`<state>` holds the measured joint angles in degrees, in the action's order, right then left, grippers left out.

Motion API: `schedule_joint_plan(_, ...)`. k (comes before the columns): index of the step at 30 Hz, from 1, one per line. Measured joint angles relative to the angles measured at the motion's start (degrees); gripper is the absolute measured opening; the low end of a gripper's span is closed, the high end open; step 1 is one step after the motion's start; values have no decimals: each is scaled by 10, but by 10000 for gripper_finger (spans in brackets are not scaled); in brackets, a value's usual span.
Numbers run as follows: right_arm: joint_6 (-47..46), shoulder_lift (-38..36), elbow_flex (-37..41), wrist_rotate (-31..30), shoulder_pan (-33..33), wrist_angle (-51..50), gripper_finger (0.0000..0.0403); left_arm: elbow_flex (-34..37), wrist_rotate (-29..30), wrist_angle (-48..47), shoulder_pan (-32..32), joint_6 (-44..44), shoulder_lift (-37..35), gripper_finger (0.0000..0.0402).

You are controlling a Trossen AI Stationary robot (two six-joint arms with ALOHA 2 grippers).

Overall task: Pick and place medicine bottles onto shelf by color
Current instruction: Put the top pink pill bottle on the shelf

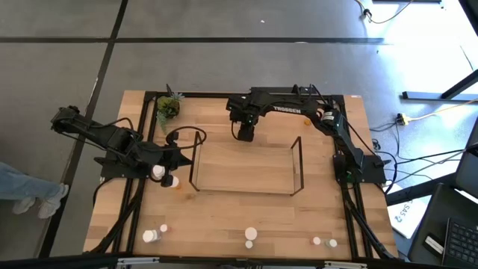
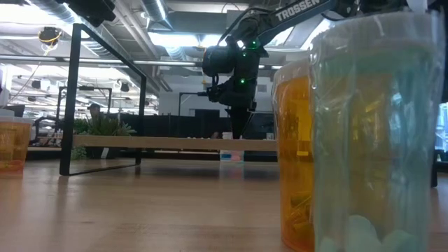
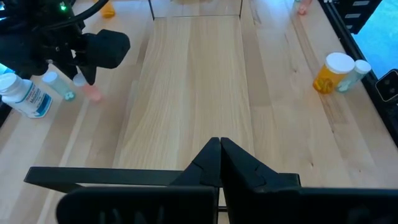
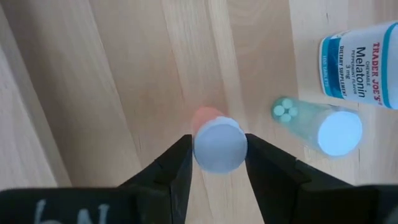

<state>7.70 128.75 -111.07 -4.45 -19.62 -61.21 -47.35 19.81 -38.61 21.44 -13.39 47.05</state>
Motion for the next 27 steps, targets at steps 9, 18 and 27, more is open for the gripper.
schedule_joint_plan(9,0,0,0,1,0,0,148,0,0,0,0,0,0,0)
schedule_joint_plan(18,17,0,0,0,0,0,148,0,0,0,0,0,0,0)
schedule_joint_plan(27,25,0,0,1,0,2,138,0,0,0,0,0,0,0)
